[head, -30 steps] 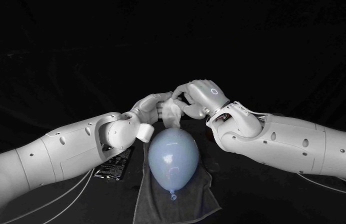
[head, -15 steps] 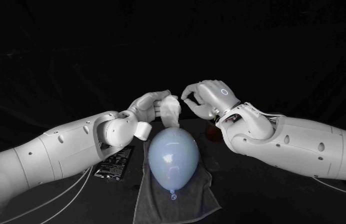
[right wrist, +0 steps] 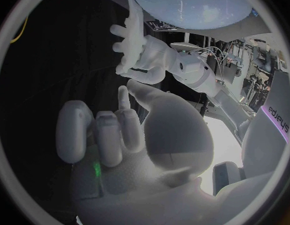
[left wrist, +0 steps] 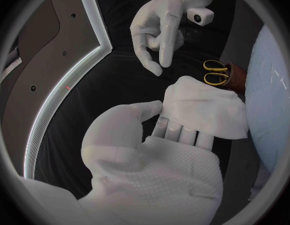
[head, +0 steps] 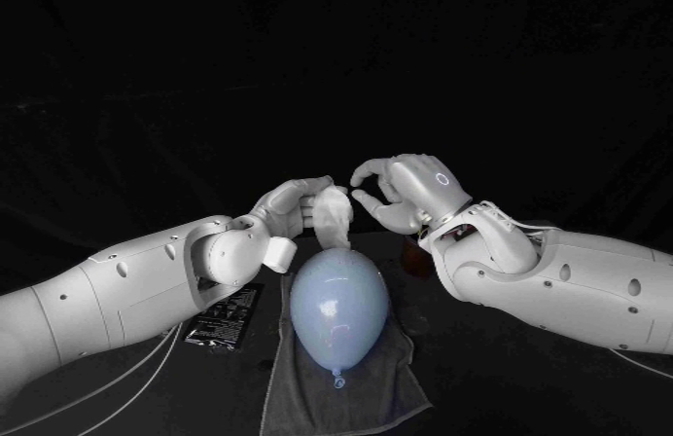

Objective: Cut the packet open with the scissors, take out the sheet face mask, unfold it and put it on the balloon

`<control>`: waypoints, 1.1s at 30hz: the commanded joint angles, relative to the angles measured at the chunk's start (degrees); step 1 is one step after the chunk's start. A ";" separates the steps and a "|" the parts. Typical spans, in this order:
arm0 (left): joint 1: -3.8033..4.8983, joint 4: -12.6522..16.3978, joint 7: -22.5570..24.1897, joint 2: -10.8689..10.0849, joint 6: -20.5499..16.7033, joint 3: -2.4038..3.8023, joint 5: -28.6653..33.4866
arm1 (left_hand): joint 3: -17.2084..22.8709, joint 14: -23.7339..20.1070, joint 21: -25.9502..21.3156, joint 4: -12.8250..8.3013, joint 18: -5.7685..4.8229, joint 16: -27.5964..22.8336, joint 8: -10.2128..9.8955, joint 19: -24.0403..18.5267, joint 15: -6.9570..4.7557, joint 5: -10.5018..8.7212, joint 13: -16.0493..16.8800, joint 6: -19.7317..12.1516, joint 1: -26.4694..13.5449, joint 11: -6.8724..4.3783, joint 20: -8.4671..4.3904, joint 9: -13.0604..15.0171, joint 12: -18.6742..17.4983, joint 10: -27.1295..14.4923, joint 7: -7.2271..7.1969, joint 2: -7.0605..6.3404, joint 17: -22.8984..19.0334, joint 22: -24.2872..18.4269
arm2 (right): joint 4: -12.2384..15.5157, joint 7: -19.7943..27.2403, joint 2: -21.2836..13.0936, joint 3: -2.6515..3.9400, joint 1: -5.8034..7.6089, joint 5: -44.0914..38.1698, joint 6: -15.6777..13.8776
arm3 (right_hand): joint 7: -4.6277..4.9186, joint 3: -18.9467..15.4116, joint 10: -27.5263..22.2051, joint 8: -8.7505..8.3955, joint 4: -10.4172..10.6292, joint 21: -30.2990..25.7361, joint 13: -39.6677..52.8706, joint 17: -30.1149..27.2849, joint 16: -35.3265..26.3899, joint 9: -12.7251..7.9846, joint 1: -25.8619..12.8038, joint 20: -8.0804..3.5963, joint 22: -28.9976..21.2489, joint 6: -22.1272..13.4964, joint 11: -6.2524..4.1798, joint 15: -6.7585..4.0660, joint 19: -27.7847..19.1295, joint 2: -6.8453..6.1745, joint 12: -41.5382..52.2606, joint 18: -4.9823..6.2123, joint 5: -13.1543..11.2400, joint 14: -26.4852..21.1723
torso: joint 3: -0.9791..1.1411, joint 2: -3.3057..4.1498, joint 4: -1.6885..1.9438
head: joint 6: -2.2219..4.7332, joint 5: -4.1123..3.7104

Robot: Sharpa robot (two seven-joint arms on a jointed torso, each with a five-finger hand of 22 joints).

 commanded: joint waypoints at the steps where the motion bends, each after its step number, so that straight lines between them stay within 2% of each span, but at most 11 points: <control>1: 0.08 0.09 -0.78 0.22 0.34 0.08 0.14 | 0.28 -0.33 0.17 0.38 1.17 -0.20 -0.38 0.38 -0.13 0.16 -0.05 -0.15 -0.91 0.34 0.03 -0.11 -0.37 -0.11 0.23 0.02 0.01 0.08 | -0.05 4.75 0.94 0.03 0.02 1.82 0.42 | 0.35 -0.53 2.88 -1.57 0.11 -0.29 10.95 15.08 0.20 -1.02 0.73 0.63 11.16 0.12 0.42 0.47 0.77 -0.96 -0.26 -0.20 -0.21 5.98 | -0.04 0.10 0.07 | -0.04 -0.04; 3: 0.09 0.13 -1.04 0.29 0.37 0.08 0.14 | 0.11 -0.43 0.21 1.38 1.27 -0.22 -0.64 0.58 -0.01 0.16 -0.06 -0.27 -2.34 0.52 0.04 -0.20 -0.37 -0.51 0.41 0.32 0.00 0.07 | -0.39 4.31 1.58 0.03 0.02 1.19 2.73 | 0.17 -0.52 2.86 -2.48 0.28 -0.34 10.95 15.08 0.20 -1.59 1.12 0.73 11.15 -0.05 0.30 0.42 0.74 -0.81 -0.29 -0.15 -0.20 5.98 | -0.04 0.07 0.08 | -0.03 0.01; 7: 0.09 0.17 -1.32 0.40 0.42 0.08 0.15 | 0.13 -0.58 0.42 1.78 1.51 -0.23 -1.19 1.57 0.13 0.17 -0.12 -0.81 -3.62 0.78 0.02 -0.41 -0.45 -1.48 0.70 0.42 -0.01 0.15 | -1.53 3.21 2.80 0.03 0.03 0.34 6.14 | 0.04 -0.74 2.83 -3.65 0.71 -0.40 10.95 15.08 0.20 -2.40 1.38 0.81 11.13 -0.04 0.18 0.33 0.69 -0.72 -0.31 -0.10 -0.20 5.98 | -0.08 0.02 0.03 | -0.01 0.03; 12: 0.09 0.28 -1.61 0.46 0.81 0.09 0.14 | -0.46 -0.66 0.49 3.05 1.71 -0.21 -1.52 2.01 0.23 0.16 -0.07 -0.78 -5.36 0.95 0.04 -0.54 -0.32 -1.96 0.87 0.42 -0.01 0.13 | -2.98 2.14 3.94 0.03 0.03 -0.28 7.59 | 0.03 -0.78 2.81 -3.95 0.83 -0.47 10.94 15.08 0.20 -2.65 1.58 0.83 11.11 0.21 0.15 0.31 0.66 -0.60 -0.35 -0.07 -0.20 5.98 | -0.03 0.02 0.06 | -0.01 0.13; 16: 0.09 0.37 -1.78 0.48 1.15 0.09 0.13 | -0.39 -0.65 0.48 3.06 1.72 -0.20 -1.52 2.03 0.23 0.18 -0.06 -0.75 -5.40 0.93 0.05 -0.54 -0.30 -1.95 0.81 0.54 -0.01 0.13 | -3.77 1.62 4.75 0.03 0.03 -0.60 7.70 | 0.04 -0.79 2.79 -4.10 0.87 -0.40 10.92 15.08 0.20 -2.77 1.72 0.85 11.13 0.37 0.16 0.31 0.68 -0.55 -0.39 -0.08 -0.20 5.98 | 0.00 0.05 0.04 | 0.03 0.18; 20: 0.09 0.43 -1.85 0.51 1.44 0.09 0.12 | -0.24 -0.62 0.41 3.73 1.73 -0.16 -1.63 1.93 0.19 0.19 -0.03 -0.56 -6.23 0.87 0.06 -0.59 -0.24 -1.88 0.75 1.04 0.01 0.09 | -4.21 0.67 5.36 0.03 0.03 -1.16 6.96 | 0.05 -0.84 2.69 -4.42 0.86 -0.58 10.82 15.08 0.20 -3.02 2.02 0.87 11.08 0.57 0.17 0.31 0.61 -0.56 -0.54 -0.04 -0.20 5.98 | 0.02 0.06 0.00 | 0.05 0.22; 25: 0.09 0.56 -1.81 0.54 1.76 0.09 0.11 | 0.66 -0.55 0.35 3.58 1.74 -0.12 -1.74 1.83 0.13 0.20 -0.01 -0.43 -6.57 0.79 0.06 -0.63 -0.22 -1.78 0.65 1.67 0.02 0.06 | -5.24 -1.16 6.13 0.03 0.03 -1.95 3.88 | 0.18 -0.89 2.63 -4.96 0.79 -0.70 10.76 15.08 0.20 -3.39 2.45 0.91 11.05 0.64 0.23 0.35 0.57 -0.64 -0.64 -0.01 -0.20 5.98 | 0.01 0.02 0.02 | 0.05 0.17; 28: 0.09 0.68 -1.74 0.53 1.93 0.09 0.11 | 1.42 -0.46 0.32 3.16 1.75 -0.08 -1.77 1.78 0.08 0.20 0.00 -0.25 -6.54 0.72 0.06 -0.64 -0.19 -1.64 0.58 1.95 0.05 0.05 | -5.68 -1.77 6.44 0.04 0.03 -2.19 0.82 | 0.33 -0.94 2.60 -5.13 0.82 -0.66 10.72 15.08 0.20 -3.53 2.54 0.94 11.06 0.80 0.33 0.41 0.58 -0.69 -0.70 -0.02 -0.20 5.98 | 0.01 0.06 0.08 | 0.06 0.04; 31: 0.09 0.76 -1.72 0.50 1.84 0.09 0.12 | 1.73 -0.40 0.31 3.02 1.76 -0.05 -1.74 1.80 0.05 0.19 0.02 -0.11 -6.49 0.67 0.06 -0.62 -0.14 -1.49 0.53 2.07 0.06 0.06 | -5.84 -2.10 6.59 0.04 0.02 -2.31 -1.51 | 0.49 -1.09 2.68 -5.23 0.89 -0.30 10.83 15.08 0.20 -3.80 2.92 1.10 11.14 2.13 0.51 0.62 0.73 -0.76 -0.57 -0.09 -0.19 5.98 | 0.00 0.05 0.03 | 0.09 0.07; 33: 0.09 0.80 -1.71 0.49 1.75 0.09 0.12 | 1.99 -0.30 0.32 2.85 1.78 -0.01 -1.70 1.86 0.00 0.19 0.04 0.07 -6.38 0.61 0.06 -0.60 -0.09 -1.29 0.47 2.06 0.08 0.06 | -5.94 -2.59 6.67 0.04 0.02 -2.35 -1.98 | 0.50 -1.36 2.72 -5.17 1.07 -0.14 10.87 15.08 0.20 -3.95 2.98 1.17 11.18 3.29 0.53 0.66 0.80 -0.89 -0.52 -0.12 -0.20 5.98 | -0.02 0.04 -0.03 | 0.09 0.07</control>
